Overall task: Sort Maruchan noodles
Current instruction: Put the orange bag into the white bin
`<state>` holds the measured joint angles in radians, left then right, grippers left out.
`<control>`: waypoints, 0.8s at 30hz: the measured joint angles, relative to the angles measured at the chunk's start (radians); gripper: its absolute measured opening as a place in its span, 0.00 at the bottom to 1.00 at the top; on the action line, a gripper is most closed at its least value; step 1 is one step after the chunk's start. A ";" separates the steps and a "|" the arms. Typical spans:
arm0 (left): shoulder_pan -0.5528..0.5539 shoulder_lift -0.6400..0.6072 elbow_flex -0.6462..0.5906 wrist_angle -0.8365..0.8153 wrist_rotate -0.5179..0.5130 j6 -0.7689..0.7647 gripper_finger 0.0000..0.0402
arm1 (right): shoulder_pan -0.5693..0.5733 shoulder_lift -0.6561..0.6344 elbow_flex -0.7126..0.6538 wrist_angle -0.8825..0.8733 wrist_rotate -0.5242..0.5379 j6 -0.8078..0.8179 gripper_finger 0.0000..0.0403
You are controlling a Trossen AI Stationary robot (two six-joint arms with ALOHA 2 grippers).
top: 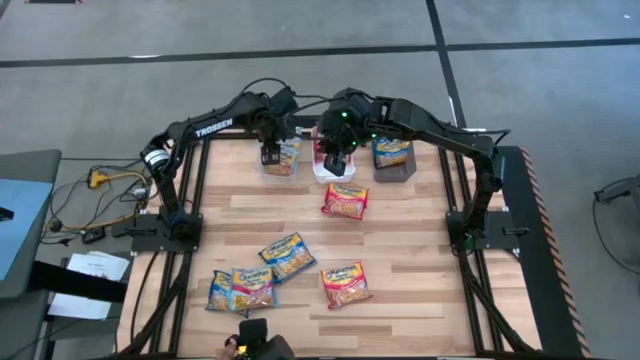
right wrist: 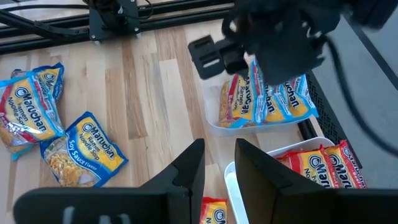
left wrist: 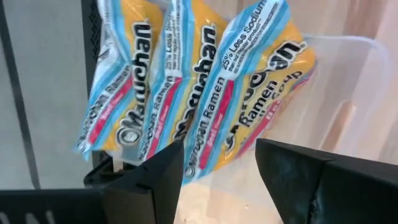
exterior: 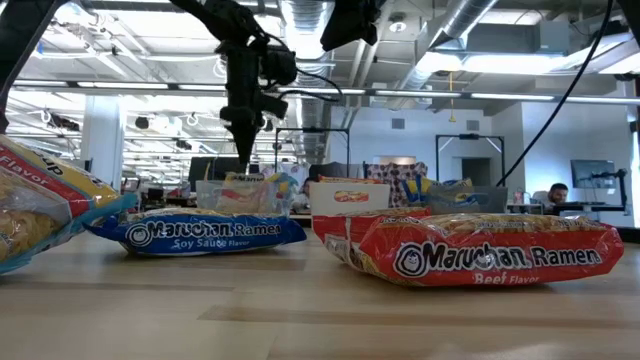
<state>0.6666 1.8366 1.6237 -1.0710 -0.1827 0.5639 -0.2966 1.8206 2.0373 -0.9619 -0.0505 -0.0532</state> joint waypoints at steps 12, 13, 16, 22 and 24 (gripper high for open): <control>0.001 -0.003 0.228 -0.241 0.118 -0.218 0.47 | -0.014 -0.010 0.000 -0.113 0.000 0.026 0.28; 0.001 -0.008 0.234 -0.251 0.151 -0.240 0.47 | -0.019 -0.010 0.000 -0.137 0.000 0.026 0.28; 0.001 -0.030 0.238 -0.286 0.242 -0.283 0.47 | -0.039 -0.014 0.000 -0.233 -0.004 0.022 0.28; 0.001 -0.097 0.238 -0.376 0.331 -0.307 0.47 | -0.074 -0.056 -0.033 -0.277 -0.054 0.004 0.28; 0.001 -0.126 0.238 -0.378 0.350 -0.319 0.47 | -0.085 -0.093 -0.086 -0.260 -0.057 0.004 0.28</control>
<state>0.6678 1.7107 1.8622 -1.4488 0.1669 0.2449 -0.3819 1.7276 1.9514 -1.2215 -0.1071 -0.0497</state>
